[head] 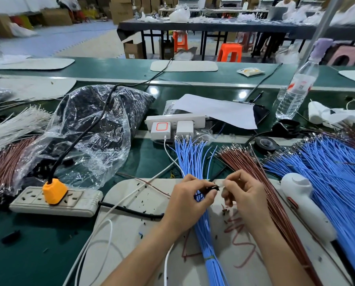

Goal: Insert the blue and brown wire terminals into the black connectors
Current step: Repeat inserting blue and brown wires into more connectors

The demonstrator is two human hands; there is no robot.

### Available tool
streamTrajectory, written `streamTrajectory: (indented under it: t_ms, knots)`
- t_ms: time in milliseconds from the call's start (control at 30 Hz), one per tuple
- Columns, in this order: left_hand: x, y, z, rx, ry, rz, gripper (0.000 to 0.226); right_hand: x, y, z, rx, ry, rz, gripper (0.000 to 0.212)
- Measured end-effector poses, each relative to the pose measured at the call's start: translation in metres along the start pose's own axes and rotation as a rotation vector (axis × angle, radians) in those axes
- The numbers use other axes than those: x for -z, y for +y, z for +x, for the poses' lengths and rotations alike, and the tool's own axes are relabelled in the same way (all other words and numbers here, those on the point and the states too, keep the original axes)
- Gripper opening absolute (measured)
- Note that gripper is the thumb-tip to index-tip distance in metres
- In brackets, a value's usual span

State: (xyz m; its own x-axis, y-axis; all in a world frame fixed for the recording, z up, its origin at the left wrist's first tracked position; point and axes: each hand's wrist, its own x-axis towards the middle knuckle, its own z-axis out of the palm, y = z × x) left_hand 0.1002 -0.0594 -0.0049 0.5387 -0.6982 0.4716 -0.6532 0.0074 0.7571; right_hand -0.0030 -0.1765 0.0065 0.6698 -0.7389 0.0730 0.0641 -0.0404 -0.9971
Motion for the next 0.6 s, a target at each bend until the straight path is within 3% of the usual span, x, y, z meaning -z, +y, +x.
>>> streamTrajectory:
  t_ms: [133,267,433,600]
  knots:
    - [0.004,-0.003,0.001,0.102,0.038,-0.075,0.016,0.010,-0.004,0.003,0.085,0.150,0.019,0.018]
    - [0.004,0.001,0.000,0.030,0.030,-0.156,0.024,-0.001,-0.006,-0.002,0.241,0.044,-0.117,0.025]
    - [0.005,0.004,0.003,-0.070,0.108,-0.195,0.018,-0.017,-0.002,-0.010,0.375,-0.050,-0.237,0.041]
    - [0.005,0.002,0.003,-0.086,0.145,-0.222,0.019,-0.021,0.002,-0.011,0.473,-0.021,-0.416,0.028]
